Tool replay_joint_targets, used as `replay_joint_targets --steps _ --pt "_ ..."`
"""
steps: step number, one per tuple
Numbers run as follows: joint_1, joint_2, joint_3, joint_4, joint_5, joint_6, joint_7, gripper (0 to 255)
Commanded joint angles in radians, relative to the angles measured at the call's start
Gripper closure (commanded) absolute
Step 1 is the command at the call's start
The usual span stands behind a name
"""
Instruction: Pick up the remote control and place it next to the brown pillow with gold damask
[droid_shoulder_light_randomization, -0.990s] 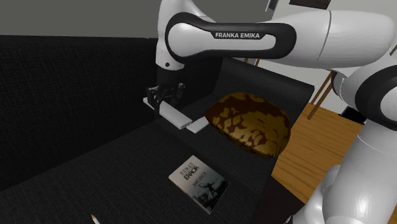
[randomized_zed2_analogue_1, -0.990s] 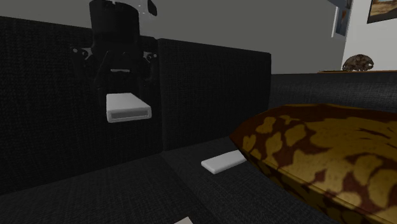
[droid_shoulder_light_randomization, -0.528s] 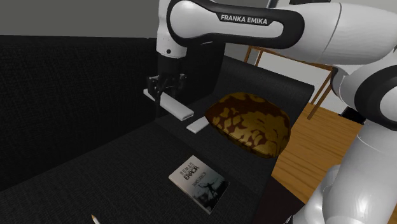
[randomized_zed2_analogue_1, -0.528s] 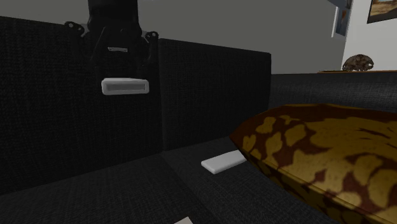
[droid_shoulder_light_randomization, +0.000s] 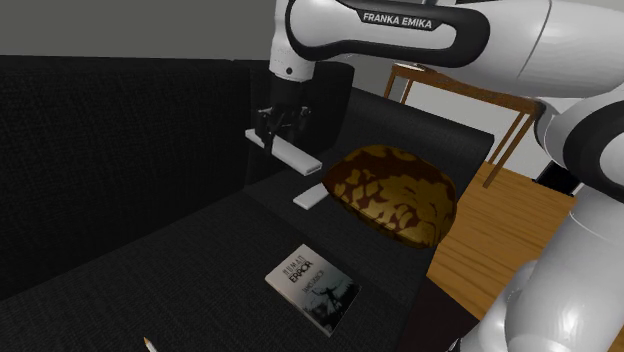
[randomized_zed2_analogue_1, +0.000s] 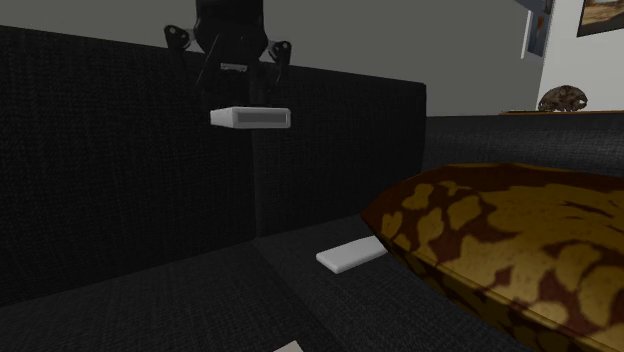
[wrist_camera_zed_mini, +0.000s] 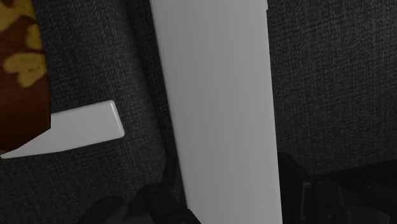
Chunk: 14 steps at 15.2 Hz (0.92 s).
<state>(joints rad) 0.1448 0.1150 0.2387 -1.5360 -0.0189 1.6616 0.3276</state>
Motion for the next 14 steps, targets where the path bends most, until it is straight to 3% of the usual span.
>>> replay_joint_targets --steps 1,2,14 --pt "-0.026 -0.018 -0.019 -0.018 0.007 0.000 -0.047 255" --pt "-0.046 -0.030 -0.035 -0.032 0.011 0.003 -0.082 255" --pt "-0.048 -0.041 -0.036 -0.207 0.013 0.167 -0.085 255"
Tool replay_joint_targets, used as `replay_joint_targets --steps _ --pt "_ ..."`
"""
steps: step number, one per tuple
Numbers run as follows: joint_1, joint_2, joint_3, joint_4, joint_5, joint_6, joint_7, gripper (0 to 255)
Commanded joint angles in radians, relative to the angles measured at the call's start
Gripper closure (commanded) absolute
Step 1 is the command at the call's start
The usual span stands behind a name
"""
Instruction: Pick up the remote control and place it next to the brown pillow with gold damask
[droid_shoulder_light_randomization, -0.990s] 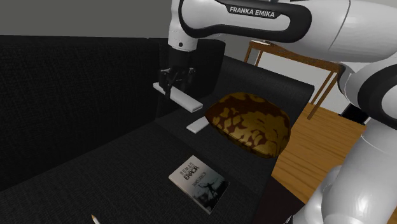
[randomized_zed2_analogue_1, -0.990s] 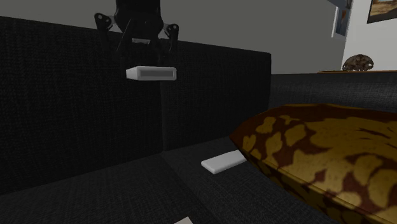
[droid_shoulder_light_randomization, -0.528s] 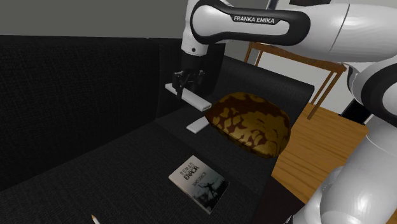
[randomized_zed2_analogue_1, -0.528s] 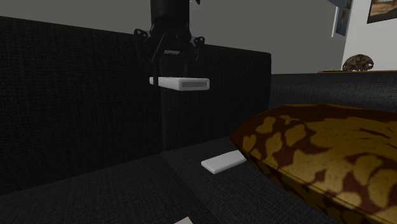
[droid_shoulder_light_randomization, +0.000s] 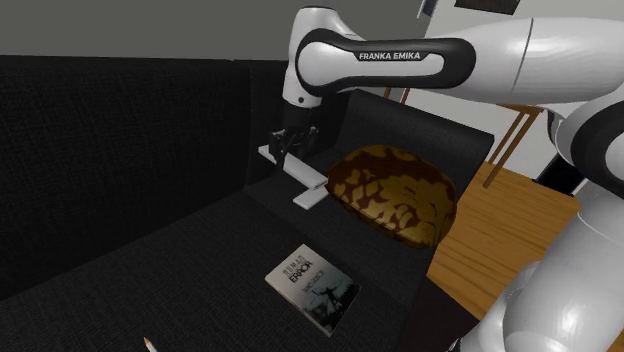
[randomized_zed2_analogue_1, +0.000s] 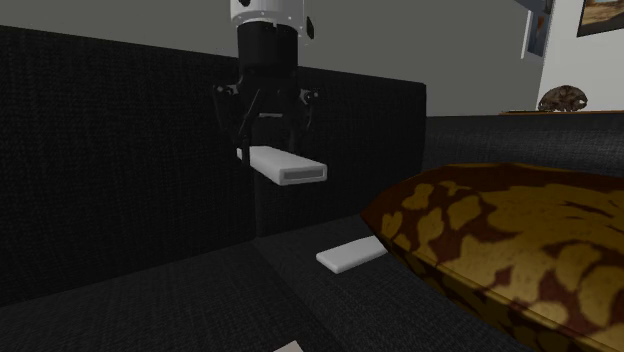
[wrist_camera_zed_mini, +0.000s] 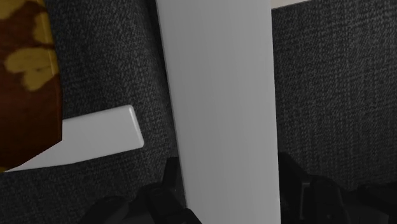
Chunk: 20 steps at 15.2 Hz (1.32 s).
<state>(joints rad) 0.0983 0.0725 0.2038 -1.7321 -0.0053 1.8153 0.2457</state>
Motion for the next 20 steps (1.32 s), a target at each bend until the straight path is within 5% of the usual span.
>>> replay_joint_targets --steps 1,20 --pt "-0.001 0.002 -0.001 -0.023 0.000 0.027 -0.003 255" --pt "0.000 0.056 -0.002 -0.215 -0.013 0.271 0.005 255"
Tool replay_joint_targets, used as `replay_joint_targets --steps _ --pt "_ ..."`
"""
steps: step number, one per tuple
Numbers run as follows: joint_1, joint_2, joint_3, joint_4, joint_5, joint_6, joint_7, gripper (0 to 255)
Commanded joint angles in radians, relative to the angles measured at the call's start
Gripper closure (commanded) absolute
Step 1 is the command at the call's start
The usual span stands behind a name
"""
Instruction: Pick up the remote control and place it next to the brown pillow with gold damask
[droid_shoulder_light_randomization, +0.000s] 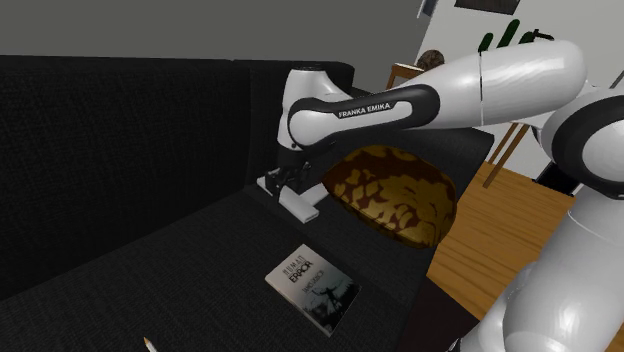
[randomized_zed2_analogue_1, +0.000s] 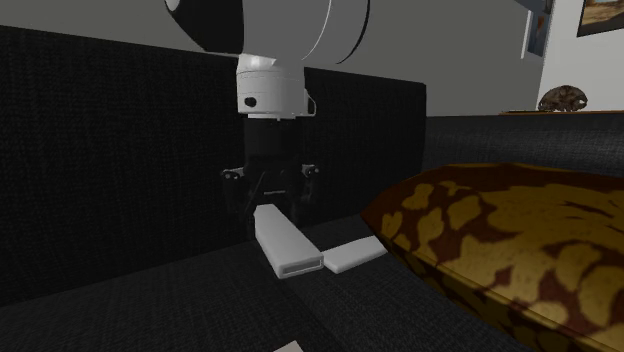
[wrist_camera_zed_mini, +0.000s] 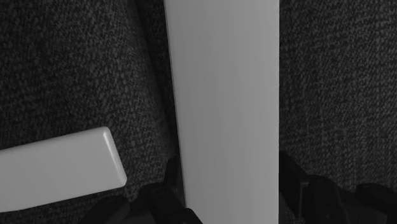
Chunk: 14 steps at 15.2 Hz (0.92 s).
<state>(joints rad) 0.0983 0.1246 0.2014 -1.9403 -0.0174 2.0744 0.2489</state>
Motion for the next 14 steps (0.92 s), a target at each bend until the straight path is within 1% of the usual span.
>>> replay_joint_targets --steps 1,14 --pt "0.001 0.009 0.000 -0.015 -0.002 0.024 0.002 255" --pt "0.005 0.088 -0.004 -0.095 -0.024 0.183 0.015 255"
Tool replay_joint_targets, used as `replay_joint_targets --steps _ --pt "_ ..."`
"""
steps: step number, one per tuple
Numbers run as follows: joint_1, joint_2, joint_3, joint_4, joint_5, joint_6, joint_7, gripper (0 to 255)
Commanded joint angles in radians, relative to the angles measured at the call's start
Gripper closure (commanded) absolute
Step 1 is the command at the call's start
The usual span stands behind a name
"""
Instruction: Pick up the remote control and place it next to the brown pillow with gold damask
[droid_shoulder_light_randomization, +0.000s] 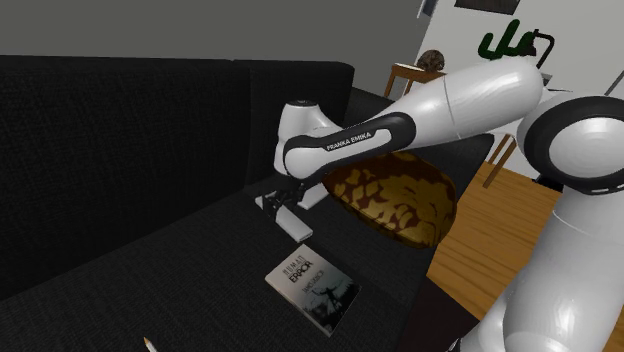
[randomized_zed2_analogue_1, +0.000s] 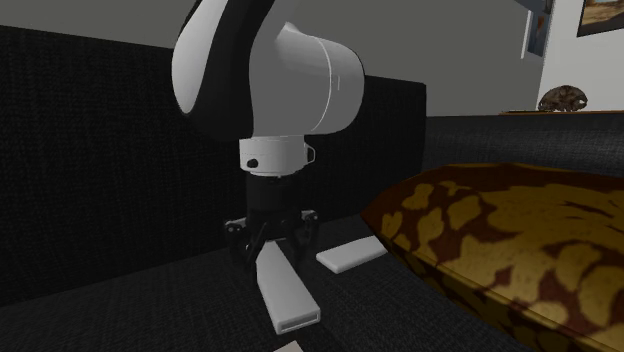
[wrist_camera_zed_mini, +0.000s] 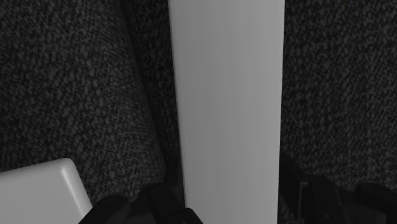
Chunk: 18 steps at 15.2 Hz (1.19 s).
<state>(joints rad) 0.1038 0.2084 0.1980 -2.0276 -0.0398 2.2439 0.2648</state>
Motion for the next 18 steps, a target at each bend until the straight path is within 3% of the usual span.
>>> replay_joint_targets --steps 1,8,9,14,18 --pt "-0.001 0.004 -0.001 -0.008 -0.001 0.013 0.000 255" --pt "-0.001 0.005 -0.001 -0.008 -0.001 0.013 0.000 255" --pt "-0.001 0.005 -0.001 -0.008 -0.001 0.013 0.000 0" --pt "-0.001 0.005 -0.001 -0.008 -0.001 0.013 0.000 0" --pt "-0.005 -0.059 0.003 0.045 0.016 -0.101 -0.012 0"
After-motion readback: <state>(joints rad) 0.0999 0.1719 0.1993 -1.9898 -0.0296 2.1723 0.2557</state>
